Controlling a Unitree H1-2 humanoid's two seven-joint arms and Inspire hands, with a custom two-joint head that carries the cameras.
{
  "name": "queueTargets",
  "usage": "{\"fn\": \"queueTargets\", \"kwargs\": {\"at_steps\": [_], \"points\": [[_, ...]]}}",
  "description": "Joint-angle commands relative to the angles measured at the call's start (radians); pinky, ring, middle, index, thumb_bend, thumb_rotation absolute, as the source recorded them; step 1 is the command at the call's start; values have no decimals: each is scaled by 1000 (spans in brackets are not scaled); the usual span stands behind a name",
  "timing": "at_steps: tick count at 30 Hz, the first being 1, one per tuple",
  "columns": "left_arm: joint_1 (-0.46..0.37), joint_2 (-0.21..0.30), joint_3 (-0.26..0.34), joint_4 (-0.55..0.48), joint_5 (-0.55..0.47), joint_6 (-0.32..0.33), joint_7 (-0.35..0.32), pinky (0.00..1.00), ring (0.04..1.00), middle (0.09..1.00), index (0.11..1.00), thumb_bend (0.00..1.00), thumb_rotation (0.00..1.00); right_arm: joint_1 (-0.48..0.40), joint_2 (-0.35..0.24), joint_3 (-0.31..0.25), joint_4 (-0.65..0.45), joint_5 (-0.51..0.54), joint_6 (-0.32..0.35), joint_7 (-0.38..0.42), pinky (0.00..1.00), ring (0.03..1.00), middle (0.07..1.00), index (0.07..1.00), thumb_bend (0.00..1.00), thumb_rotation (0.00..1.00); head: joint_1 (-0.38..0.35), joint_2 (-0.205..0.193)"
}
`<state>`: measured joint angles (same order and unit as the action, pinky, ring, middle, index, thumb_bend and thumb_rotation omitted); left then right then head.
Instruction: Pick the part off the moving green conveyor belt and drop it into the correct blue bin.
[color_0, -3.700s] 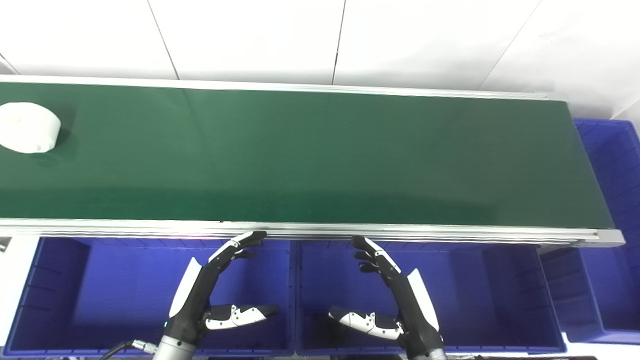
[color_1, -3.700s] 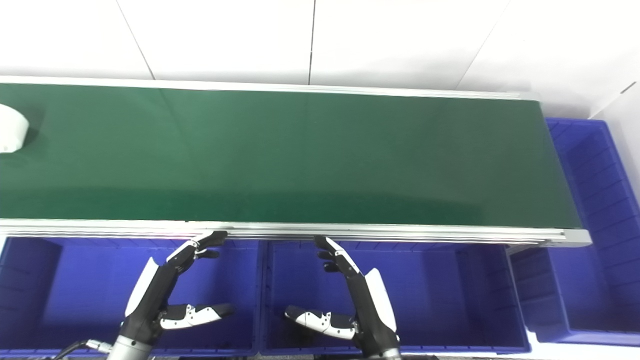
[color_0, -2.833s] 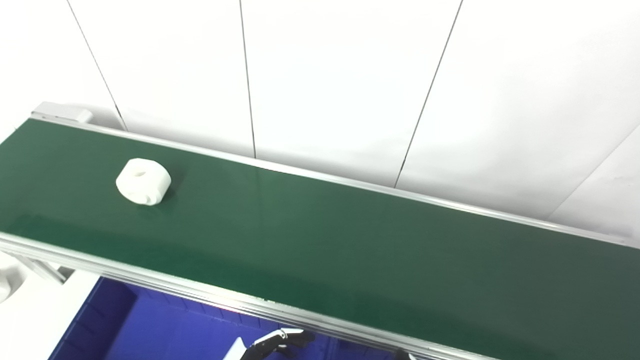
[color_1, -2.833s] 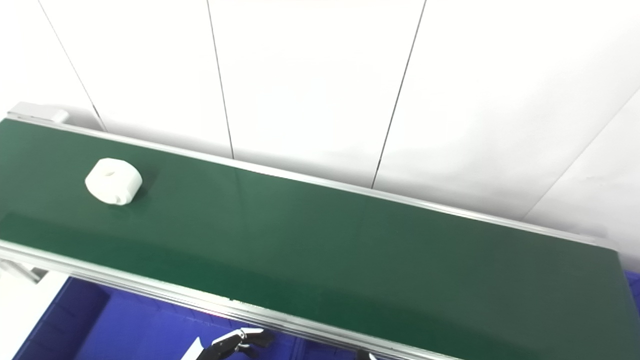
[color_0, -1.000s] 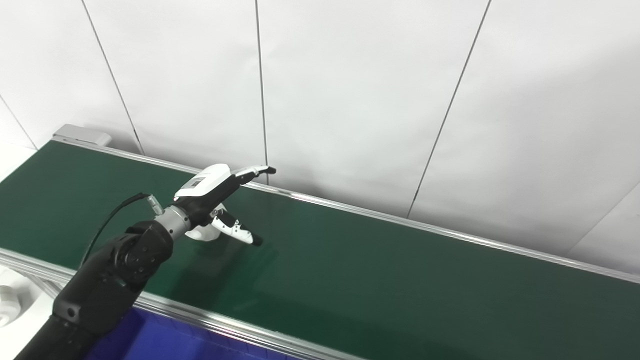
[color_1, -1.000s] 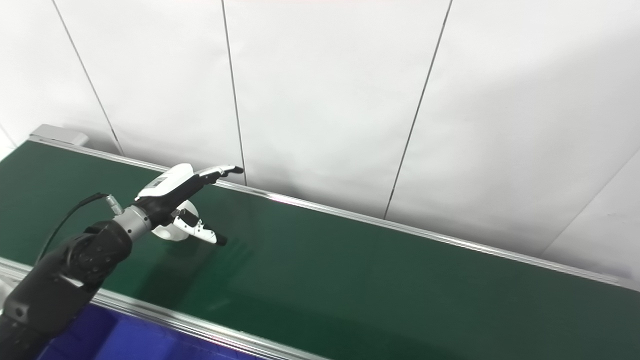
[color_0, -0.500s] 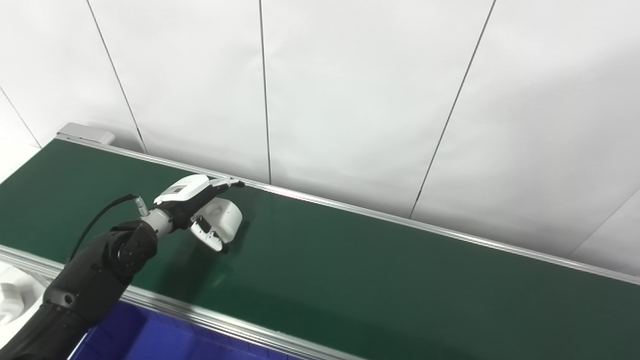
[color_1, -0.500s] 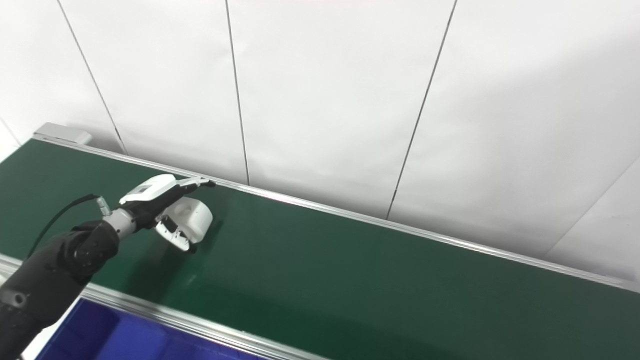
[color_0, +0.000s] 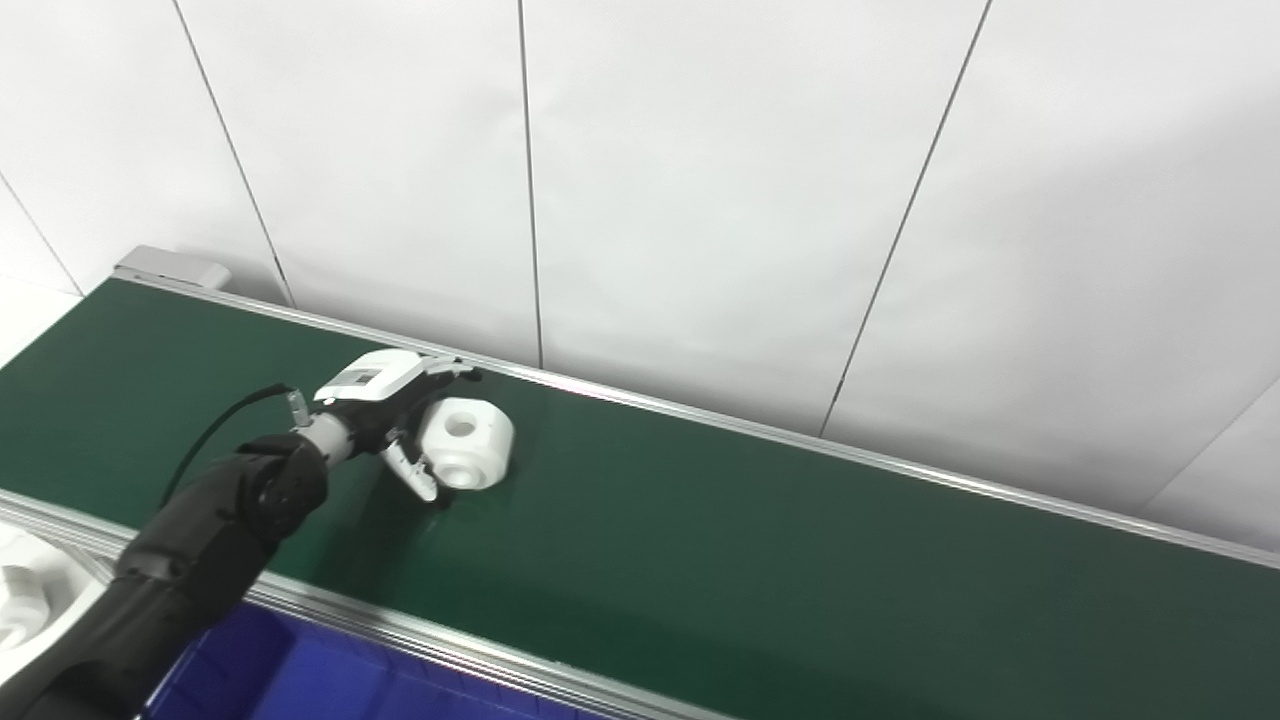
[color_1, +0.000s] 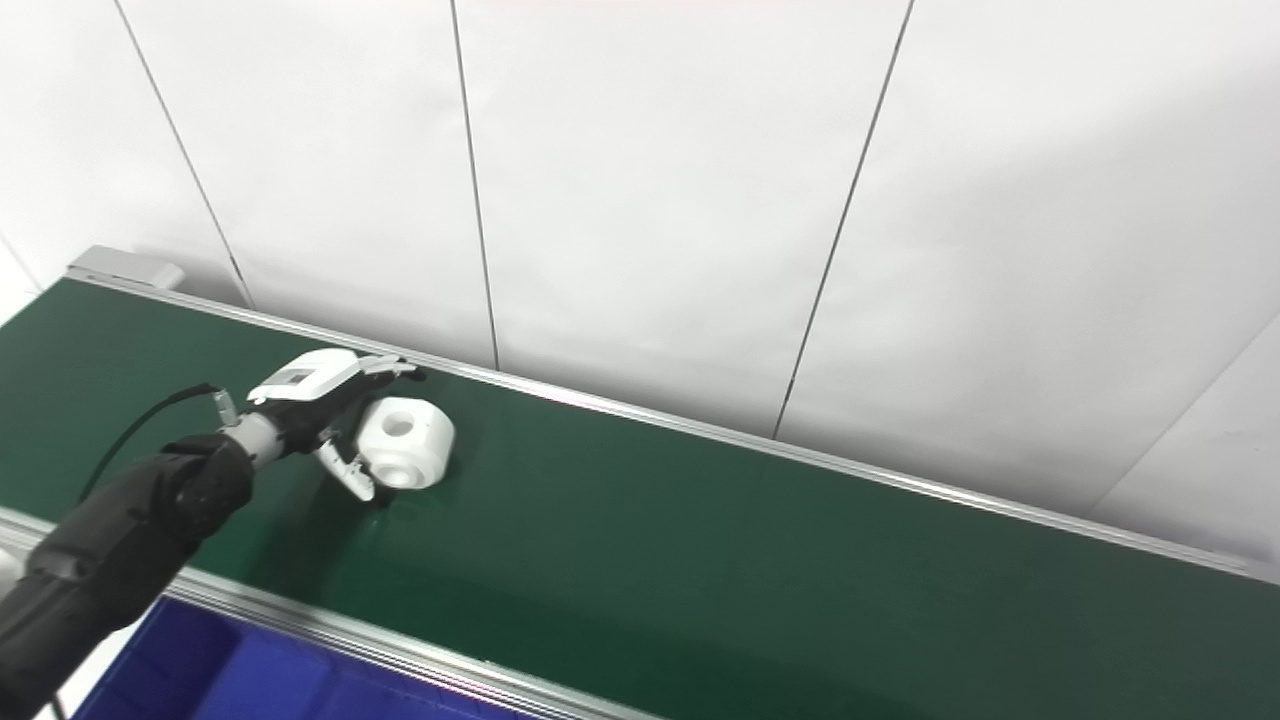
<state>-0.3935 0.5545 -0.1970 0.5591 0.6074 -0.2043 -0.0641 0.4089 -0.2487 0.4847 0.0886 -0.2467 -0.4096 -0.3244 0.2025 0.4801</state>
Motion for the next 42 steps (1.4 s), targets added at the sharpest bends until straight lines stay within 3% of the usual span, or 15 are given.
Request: {"fn": "queueTargets", "kwargs": {"at_steps": [1, 3, 4, 8, 16, 25, 29, 32, 33, 36, 37, 38, 39, 41, 42], "points": [[-36, -22, 25, 24, -61, -87, 69, 634, 729, 785, 759, 753, 0, 17, -1, -3, -39, 1, -60, -6, 659, 748, 795, 837, 691, 309, -4, 4], [-38, -53, 47, 48, -110, -130, 88, 564, 650, 701, 700, 663, 0, 20, 0, -6, -42, -2, -60, -7, 663, 751, 797, 837, 690, 294, -4, 4], [-37, -72, 59, 50, -142, -140, 88, 511, 567, 540, 558, 554, 0, 23, 1, -8, -44, -8, -60, -8, 666, 751, 798, 837, 692, 312, -4, 9], [-31, -115, 81, 19, -237, -132, 40, 453, 498, 467, 530, 517, 0, 29, 7, -12, -49, -13, -60, -8, 665, 750, 799, 840, 688, 299, -5, 13], [-20, -124, 99, -20, -307, -118, -22, 430, 477, 454, 529, 514, 0, 28, 18, -10, -47, 0, -60, 0, 671, 757, 804, 852, 692, 320, -11, 15], [23, -116, 129, -48, -342, -108, -35, 422, 475, 453, 528, 514, 0, 23, 26, -3, -43, -17, -60, -12, 653, 749, 802, 851, 689, 308, -30, 36], [90, -111, 156, -139, -384, -148, -44, 397, 456, 448, 528, 515, 0, 32, 31, -2, -63, -42, -60, -19, 661, 747, 800, 845, 680, 303, -70, 79], [151, -103, 176, -232, -410, -191, -50, 406, 462, 456, 522, 516, 0, 43, 39, -5, -87, -47, -60, -16, 662, 746, 803, 845, 683, 302, -131, 152], [176, -101, 184, -273, -418, -194, -53, 414, 470, 462, 519, 516, 0, 45, 42, -6, -94, -48, -60, -11, 674, 751, 806, 846, 683, 302, -138, 158], [250, -93, 207, -396, -456, -182, -74, 410, 476, 474, 511, 517, 0, 57, 56, -16, -127, -50, -60, 14, 683, 766, 811, 851, 669, 289, -226, 237], [265, -92, 213, -420, -465, -179, -79, 390, 461, 473, 513, 517, 0, 61, 61, -20, -135, -51, -59, 22, 684, 772, 814, 853, 664, 285, -226, 237], [295, -94, 218, -446, -499, -191, -90, 373, 447, 471, 516, 516, 0, 66, 68, -27, -148, -57, -54, 30, 688, 775, 815, 855, 661, 290, -264, 278], [315, -97, 223, -462, -524, -199, -99, 387, 448, 470, 518, 516, 0, 71, 75, -35, -156, -62, -51, 38, 683, 779, 811, 855, 668, 312, -264, 278], [368, -102, 230, -503, -572, -224, -117, 408, 456, 471, 517, 515, 0, 84, 88, -49, -186, -65, -33, 58, 696, 781, 810, 855, 671, 320, -321, 330], [390, -105, 233, -520, -583, -230, -121, 417, 463, 473, 515, 516, 0, 91, 94, -56, -199, -66, -25, 68, 697, 784, 808, 853, 678, 324, -325, 336]]}}
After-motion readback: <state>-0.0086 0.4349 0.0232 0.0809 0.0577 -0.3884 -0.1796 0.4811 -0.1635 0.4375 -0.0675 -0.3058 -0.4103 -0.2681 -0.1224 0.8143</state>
